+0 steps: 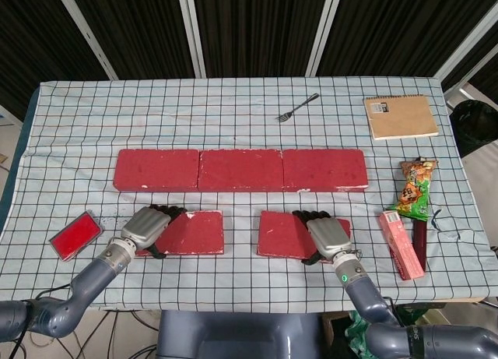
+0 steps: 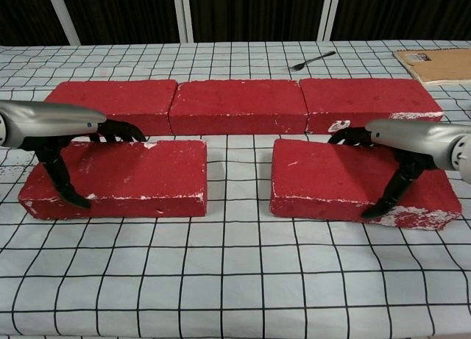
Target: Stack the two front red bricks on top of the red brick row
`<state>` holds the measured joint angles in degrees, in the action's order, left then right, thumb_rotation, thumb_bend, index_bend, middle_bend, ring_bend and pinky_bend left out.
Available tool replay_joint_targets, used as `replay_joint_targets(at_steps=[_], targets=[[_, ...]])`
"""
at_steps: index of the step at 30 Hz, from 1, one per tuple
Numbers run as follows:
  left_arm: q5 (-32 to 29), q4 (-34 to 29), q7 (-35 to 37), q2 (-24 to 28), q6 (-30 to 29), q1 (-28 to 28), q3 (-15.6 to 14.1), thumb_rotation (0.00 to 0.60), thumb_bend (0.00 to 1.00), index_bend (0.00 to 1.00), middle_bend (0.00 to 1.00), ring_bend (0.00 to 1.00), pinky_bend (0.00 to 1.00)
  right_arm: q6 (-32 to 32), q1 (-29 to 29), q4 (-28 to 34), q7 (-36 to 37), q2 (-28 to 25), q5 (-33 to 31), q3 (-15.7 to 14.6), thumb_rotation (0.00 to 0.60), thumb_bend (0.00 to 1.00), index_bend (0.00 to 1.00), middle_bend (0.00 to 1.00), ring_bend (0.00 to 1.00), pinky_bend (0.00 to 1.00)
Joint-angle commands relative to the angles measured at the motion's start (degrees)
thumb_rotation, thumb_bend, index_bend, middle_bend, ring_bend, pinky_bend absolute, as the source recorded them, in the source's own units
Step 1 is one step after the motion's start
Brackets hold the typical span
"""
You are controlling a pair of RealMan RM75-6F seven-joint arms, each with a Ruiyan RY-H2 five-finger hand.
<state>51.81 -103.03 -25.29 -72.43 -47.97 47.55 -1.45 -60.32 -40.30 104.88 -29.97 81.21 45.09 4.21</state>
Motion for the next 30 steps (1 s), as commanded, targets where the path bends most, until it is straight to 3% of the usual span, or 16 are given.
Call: replay_joint_targets(at_steps=[1, 7, 14, 22, 30], targets=[[-0.1, -1.34, 0.72, 1.72, -0.13, 0.09, 0.67, 0.6, 0.24, 0.17, 0.22, 0.18, 0.36, -0.62, 0.19, 0.97, -0.13, -0.97, 0.93, -0.06, 0.6, 0.02, 0.18, 0.19, 0.17, 0.15], [0.76, -4.11, 2.96, 5.78, -2.25, -0.17, 3.28, 0.6, 0.24, 0.18, 0.22, 0.18, 0.36, -2.02, 0.66, 2.86, -0.05, -3.47, 1.93, 0.39, 0.6, 0.02, 0.18, 0.19, 0.17, 0.15], [0.26, -5.06, 5.85, 11.89, 0.56, 1.42, 5.96, 0.6, 0.24, 0.18, 0.22, 0.18, 0.34, -2.68, 0.61, 4.95, 0.29, -7.61, 2.28, 1.88, 0.6, 0.02, 0.18, 0.19, 0.17, 0.15], [-5.21, 1.61, 8.37, 13.35, 8.5, 7.03, 9.67, 0.6, 0.24, 0.18, 0.22, 0.18, 0.33, 0.51, -2.5, 4.36, 1.02, -12.59, 0.18, 6.41, 0.6, 0.02, 0.18, 0.19, 0.17, 0.15], [-9.75, 11.94, 8.39, 9.93, 15.98, 13.41, 10.14, 0.6, 0.24, 0.18, 0.22, 0.18, 0.33, 10.38, -7.77, -4.14, 4.47, -14.84, -1.79, 10.03, 0.6, 0.02, 0.18, 0.19, 0.17, 0.15]])
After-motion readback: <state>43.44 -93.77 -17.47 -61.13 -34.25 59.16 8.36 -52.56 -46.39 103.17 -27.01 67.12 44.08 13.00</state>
